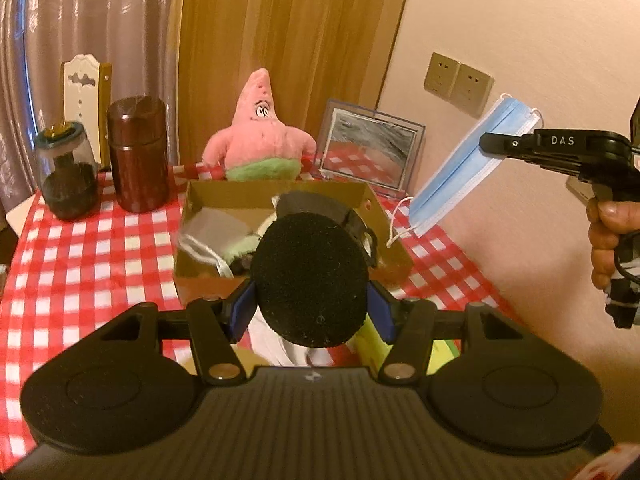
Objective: Organize soft objects
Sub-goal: 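Carry the black pad and blue mask toward the cardboard box with both grippers, then open the left gripper to drop the black pad while the right gripper lowers the blue mask into the box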
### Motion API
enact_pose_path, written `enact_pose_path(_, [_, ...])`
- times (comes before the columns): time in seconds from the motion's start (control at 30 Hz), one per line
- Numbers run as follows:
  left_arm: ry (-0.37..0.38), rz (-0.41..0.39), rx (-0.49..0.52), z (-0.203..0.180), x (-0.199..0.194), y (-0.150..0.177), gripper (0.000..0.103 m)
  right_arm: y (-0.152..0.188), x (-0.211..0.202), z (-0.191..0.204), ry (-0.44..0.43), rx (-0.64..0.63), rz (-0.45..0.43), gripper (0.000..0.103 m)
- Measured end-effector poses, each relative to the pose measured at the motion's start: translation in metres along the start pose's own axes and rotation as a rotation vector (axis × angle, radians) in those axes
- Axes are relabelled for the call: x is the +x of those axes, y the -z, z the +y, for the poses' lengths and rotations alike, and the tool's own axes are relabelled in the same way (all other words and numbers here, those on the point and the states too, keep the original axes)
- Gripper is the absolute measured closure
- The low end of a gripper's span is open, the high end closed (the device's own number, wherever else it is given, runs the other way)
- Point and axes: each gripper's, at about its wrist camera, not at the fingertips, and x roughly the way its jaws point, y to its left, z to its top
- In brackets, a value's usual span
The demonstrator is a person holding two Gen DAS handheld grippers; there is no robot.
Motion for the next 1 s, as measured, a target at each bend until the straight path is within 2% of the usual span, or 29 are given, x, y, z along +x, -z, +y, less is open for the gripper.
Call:
enact_pose_path(0.2, [-0.004,0.016,0.046,0.016,0.034,-0.035,0.047,-0.006,0.055,-0.013,-0.010,-0.011,0.070,0.103])
enact_pose_path(0.4, [-0.009,0.044,0.079,0.029,0.071,-0.058,0.047,0.012,0.118,-0.020,-0.005,-0.038,0.179,0.103])
enact_pose_path(0.7, [-0.005,0.110,0.146,0.039,0.122,-0.073,0.047,0.051,0.193,-0.034,-0.012,-0.022,0.350,0.103])
enact_pose_path(1.0, [0.006,0.170,0.169,0.040,0.171,-0.071,0.047,0.067,0.239,-0.047,0.056,-0.077,0.456,0.103])
